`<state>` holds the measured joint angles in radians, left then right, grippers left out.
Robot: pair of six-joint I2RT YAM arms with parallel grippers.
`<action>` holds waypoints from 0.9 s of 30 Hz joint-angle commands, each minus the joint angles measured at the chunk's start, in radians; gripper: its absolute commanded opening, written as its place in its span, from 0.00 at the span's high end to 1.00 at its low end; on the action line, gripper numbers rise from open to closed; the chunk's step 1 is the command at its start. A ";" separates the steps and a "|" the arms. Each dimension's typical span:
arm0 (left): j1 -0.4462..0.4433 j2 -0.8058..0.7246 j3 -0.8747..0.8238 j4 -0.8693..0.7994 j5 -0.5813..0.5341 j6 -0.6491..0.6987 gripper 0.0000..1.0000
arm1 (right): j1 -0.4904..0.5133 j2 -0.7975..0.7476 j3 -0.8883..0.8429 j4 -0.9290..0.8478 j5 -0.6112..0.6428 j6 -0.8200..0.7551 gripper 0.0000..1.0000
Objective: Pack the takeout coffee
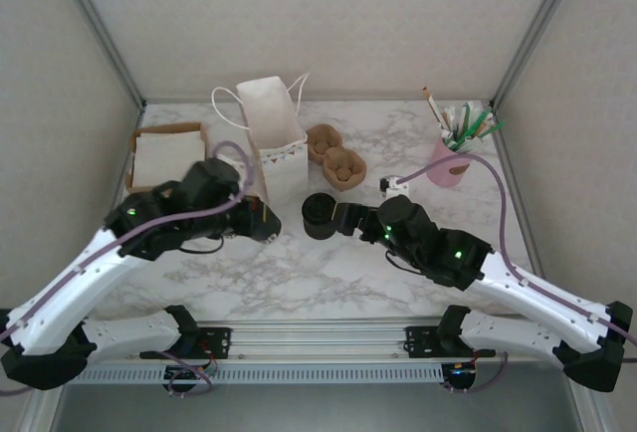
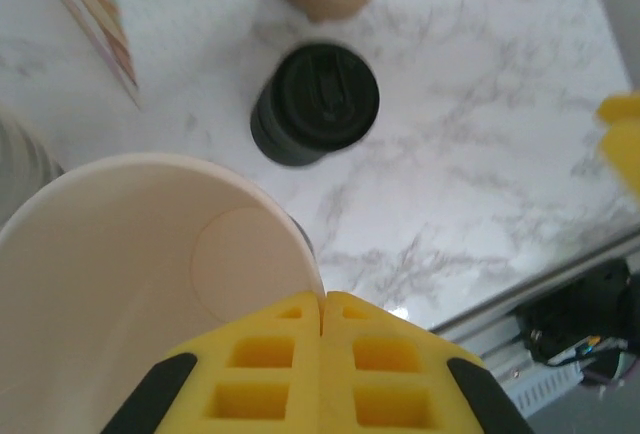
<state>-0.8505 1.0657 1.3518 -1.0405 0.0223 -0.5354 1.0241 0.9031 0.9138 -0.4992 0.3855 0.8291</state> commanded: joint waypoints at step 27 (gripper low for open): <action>-0.335 0.417 -0.225 0.256 -0.199 -0.176 0.98 | -0.121 -0.088 -0.178 -0.024 -0.062 0.027 0.01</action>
<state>-1.1759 1.4761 1.1473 -0.7982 -0.1509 -0.6868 0.9119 0.8268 0.7509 -0.5354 0.3328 0.8413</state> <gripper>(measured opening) 0.053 0.988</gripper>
